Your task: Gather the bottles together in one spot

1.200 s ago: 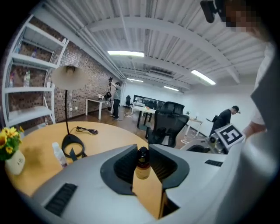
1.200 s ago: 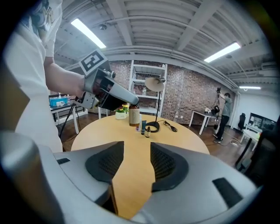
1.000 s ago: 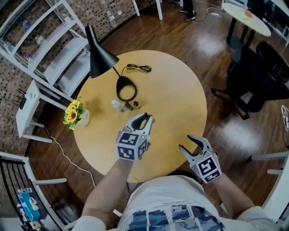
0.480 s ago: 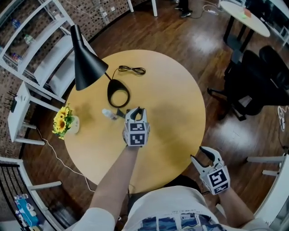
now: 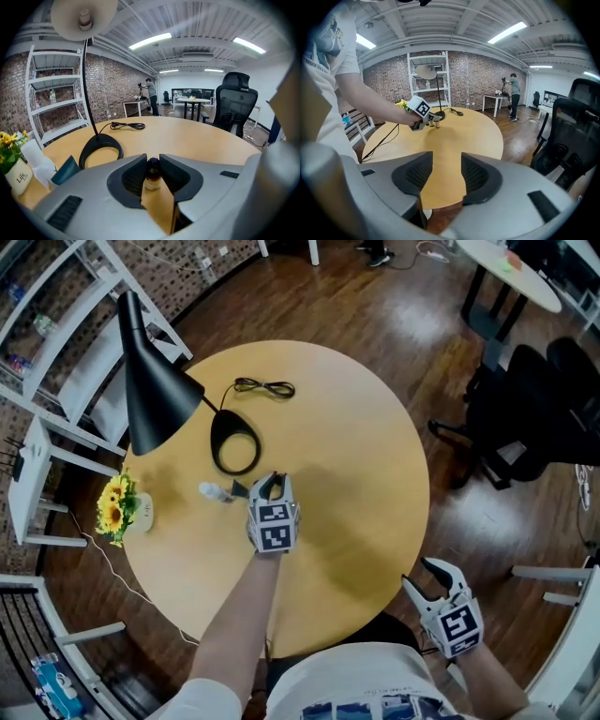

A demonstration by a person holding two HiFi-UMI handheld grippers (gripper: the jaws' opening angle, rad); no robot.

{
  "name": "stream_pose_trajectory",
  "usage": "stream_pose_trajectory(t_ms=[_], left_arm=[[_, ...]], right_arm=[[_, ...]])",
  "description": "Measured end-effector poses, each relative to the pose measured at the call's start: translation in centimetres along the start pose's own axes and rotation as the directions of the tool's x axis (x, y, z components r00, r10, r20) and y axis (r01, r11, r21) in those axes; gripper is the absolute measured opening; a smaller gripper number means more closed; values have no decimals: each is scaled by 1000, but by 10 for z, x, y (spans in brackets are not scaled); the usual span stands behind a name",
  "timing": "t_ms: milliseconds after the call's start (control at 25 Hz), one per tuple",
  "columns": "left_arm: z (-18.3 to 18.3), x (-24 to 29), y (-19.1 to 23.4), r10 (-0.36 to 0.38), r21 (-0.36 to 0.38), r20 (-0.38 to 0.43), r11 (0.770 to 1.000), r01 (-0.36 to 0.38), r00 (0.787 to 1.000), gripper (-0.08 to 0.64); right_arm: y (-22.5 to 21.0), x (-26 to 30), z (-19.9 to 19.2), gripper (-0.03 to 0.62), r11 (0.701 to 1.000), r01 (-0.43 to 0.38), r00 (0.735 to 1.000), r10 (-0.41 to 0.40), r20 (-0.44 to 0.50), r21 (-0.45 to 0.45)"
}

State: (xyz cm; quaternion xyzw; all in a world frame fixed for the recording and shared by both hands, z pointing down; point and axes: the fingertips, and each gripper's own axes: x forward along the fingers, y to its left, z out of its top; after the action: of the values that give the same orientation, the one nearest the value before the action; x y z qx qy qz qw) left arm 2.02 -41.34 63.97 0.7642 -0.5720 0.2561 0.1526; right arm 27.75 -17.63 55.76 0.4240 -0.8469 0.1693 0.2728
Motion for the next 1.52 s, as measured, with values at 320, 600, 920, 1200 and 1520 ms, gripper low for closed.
stream_pose_trajectory(t_ms=[320,600,920,1200,1520], left_arm=[[3,-6,1,-17,28,17,999,17,1000,111],[36,-82,-5,-40,-71,171,996,53,984,147],[-9,-257,1,-55,-186,166,979,86,985,149],[-75,-394,24,-36,-297,142,952,78,989,147],[-132,-497,36,-50,-299,142,950,91,989,146]], right_arm=[[4,8,7,219,1000,-11,1000,10,20,11],[27,5,26,219,999,-32,998,34,59,-39],[91,-6,64,221,995,-70,981,80,175,-66],[172,-35,69,222,988,-123,970,138,198,-89],[269,-71,60,221,991,-124,970,131,203,-43]])
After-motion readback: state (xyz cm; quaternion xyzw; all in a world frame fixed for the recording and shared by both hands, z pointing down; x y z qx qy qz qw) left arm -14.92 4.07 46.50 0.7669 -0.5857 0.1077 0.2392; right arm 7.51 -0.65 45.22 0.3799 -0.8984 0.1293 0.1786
